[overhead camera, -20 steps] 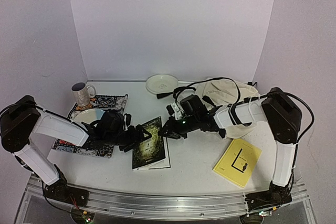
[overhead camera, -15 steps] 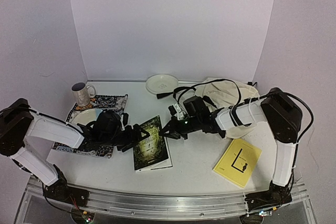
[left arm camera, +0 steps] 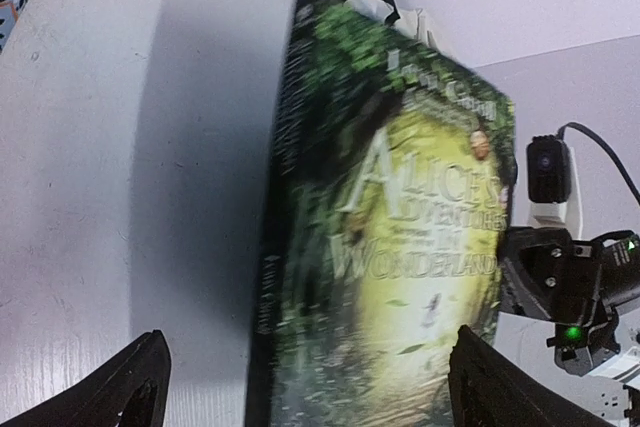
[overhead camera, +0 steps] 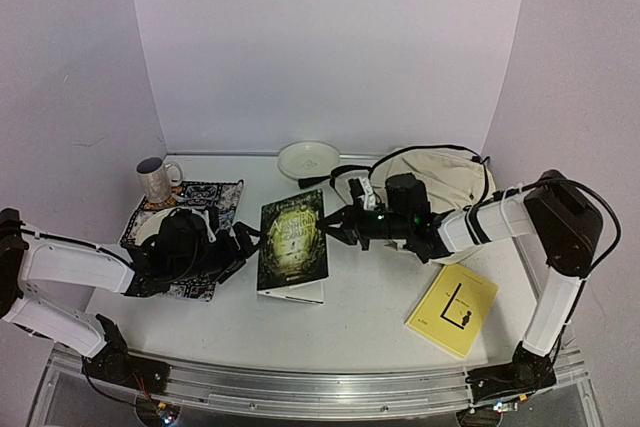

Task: Pack the student bag
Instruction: Pick up the book from the center of the board.

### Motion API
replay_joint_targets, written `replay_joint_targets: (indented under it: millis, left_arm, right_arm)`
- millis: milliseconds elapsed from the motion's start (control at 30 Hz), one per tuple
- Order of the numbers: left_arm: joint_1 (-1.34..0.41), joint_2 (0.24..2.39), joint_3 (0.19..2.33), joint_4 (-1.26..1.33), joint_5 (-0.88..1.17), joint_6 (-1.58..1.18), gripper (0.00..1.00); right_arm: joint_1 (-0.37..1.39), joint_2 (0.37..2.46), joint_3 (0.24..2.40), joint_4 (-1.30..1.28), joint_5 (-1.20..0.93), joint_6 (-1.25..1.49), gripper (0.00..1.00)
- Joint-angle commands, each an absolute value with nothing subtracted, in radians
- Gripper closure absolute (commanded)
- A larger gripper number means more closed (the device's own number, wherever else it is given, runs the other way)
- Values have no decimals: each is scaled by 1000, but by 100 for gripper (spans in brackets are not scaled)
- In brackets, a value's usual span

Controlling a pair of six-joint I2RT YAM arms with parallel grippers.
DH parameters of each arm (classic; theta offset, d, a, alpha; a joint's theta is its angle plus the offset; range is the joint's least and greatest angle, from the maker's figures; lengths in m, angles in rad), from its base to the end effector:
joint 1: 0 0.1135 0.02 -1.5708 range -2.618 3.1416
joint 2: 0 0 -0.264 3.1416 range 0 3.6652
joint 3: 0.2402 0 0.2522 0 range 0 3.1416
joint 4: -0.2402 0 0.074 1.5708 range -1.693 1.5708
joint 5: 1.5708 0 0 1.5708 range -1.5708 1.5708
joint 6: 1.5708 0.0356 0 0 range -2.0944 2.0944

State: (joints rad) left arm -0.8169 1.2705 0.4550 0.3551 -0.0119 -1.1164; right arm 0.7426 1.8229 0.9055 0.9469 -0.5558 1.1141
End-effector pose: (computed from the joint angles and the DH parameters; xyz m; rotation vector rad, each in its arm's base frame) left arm 0.1726 -0.1832 0.1798 -0.3441 2.2253 -1.1419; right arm 0.2721 0.2753 0.2142 -0.1888 1.8814 1.8060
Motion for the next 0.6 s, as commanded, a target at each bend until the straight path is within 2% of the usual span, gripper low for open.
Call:
replay_joint_targets:
  millis: [0,233,567]
  left_arm:
    - [-812,1258,413,479,-23,-1205,1]
    - [-813,1277,354,749,40,-1276,1]
    - [-831,1378,416,985,121,-1253,5]
  right_arm:
    - [738,1728,904,1258,-539,1211,100]
    - [738,1724,881,1428,-471,1309,100]
    - [738,1699,866,1520,-343,1328,100]
